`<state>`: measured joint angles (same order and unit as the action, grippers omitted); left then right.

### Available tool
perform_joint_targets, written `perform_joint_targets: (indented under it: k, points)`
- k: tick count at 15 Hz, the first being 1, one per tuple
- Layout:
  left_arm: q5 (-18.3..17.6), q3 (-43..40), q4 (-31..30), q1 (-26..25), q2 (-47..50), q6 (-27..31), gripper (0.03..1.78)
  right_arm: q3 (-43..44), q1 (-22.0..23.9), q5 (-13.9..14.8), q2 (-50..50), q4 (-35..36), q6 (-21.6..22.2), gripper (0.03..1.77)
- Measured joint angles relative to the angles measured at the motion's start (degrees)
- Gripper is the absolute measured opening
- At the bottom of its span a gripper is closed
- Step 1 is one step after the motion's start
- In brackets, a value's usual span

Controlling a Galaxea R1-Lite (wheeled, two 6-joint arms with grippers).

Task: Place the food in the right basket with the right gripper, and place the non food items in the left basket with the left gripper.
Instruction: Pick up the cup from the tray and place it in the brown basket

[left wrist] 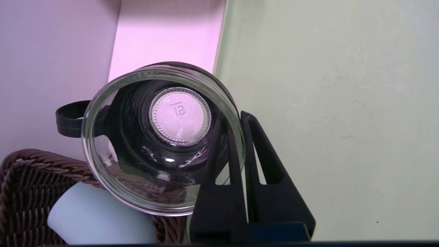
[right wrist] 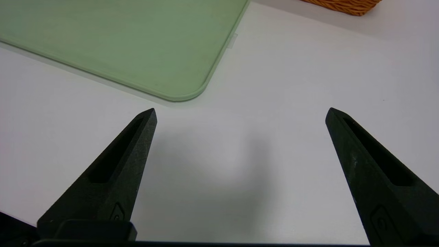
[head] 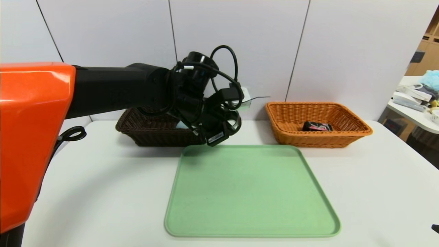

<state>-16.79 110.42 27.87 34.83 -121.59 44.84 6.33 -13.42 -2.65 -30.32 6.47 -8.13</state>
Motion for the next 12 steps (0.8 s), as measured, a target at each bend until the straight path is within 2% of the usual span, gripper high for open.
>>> perform_joint_targets:
  k: [6, 9, 12]
  points:
    - [2.8, 1.8, -4.5, -1.1, 0.5, -1.2, 0.10, 0.2, 0.0, 0.0, -0.1, 0.0, 0.0, 1.70]
    - [5.4, 2.3, -6.3, -2.3, 0.5, -1.9, 0.10, 0.3, 0.0, 0.0, -0.2, 0.0, 0.0, 1.70]
    - [7.0, 2.3, -9.5, -4.0, 0.2, -7.7, 0.10, 0.3, 0.0, 0.0, -0.3, 0.0, -0.1, 1.70]
